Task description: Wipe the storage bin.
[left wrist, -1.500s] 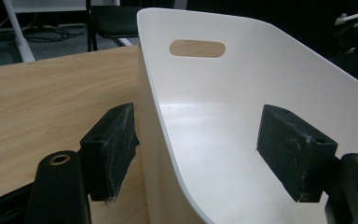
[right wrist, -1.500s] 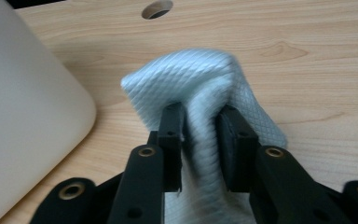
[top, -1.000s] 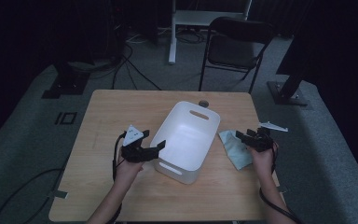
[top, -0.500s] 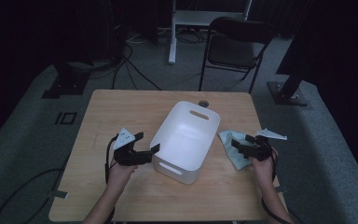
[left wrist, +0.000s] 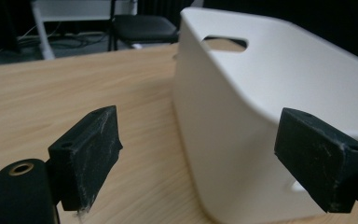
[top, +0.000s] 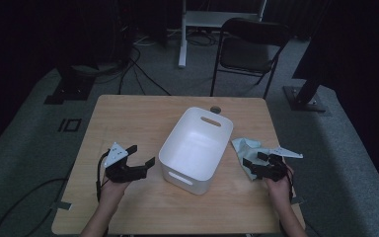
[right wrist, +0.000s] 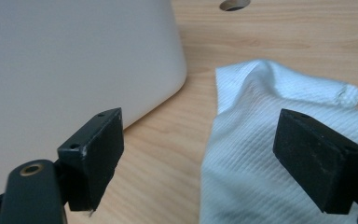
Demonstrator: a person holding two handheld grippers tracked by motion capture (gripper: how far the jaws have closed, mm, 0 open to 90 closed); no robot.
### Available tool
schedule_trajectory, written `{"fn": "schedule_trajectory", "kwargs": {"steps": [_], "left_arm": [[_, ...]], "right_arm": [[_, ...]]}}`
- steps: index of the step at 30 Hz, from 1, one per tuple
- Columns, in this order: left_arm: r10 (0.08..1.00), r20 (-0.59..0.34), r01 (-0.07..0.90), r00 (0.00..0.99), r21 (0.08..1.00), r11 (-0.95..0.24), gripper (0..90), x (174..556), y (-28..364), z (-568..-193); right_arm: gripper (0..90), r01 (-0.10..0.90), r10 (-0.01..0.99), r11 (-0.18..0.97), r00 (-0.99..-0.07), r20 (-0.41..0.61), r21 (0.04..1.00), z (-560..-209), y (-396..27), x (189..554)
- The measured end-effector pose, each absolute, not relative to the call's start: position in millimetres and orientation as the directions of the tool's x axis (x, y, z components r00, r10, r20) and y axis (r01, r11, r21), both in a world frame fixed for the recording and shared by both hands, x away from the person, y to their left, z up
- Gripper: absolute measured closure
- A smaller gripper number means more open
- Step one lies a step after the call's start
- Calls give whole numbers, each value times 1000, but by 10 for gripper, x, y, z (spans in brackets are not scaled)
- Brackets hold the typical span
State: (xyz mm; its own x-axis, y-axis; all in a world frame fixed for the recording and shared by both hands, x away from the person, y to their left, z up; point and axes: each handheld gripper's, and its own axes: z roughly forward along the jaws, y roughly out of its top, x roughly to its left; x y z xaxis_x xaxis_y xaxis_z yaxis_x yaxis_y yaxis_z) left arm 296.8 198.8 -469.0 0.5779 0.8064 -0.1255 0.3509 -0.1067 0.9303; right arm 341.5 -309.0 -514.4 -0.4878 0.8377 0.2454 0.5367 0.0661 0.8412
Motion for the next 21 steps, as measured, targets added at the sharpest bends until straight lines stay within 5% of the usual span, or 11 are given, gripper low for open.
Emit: {"fn": "schedule_trajectory", "kwargs": {"steps": [21], "left_arm": [[879, -144, 467, 455, 879, -98, 146, 2831, 2399, -5130]], "right_arm": [[160, 550, 821, 114, -521, 233, 828, -5305, -3047, 3116]]}}
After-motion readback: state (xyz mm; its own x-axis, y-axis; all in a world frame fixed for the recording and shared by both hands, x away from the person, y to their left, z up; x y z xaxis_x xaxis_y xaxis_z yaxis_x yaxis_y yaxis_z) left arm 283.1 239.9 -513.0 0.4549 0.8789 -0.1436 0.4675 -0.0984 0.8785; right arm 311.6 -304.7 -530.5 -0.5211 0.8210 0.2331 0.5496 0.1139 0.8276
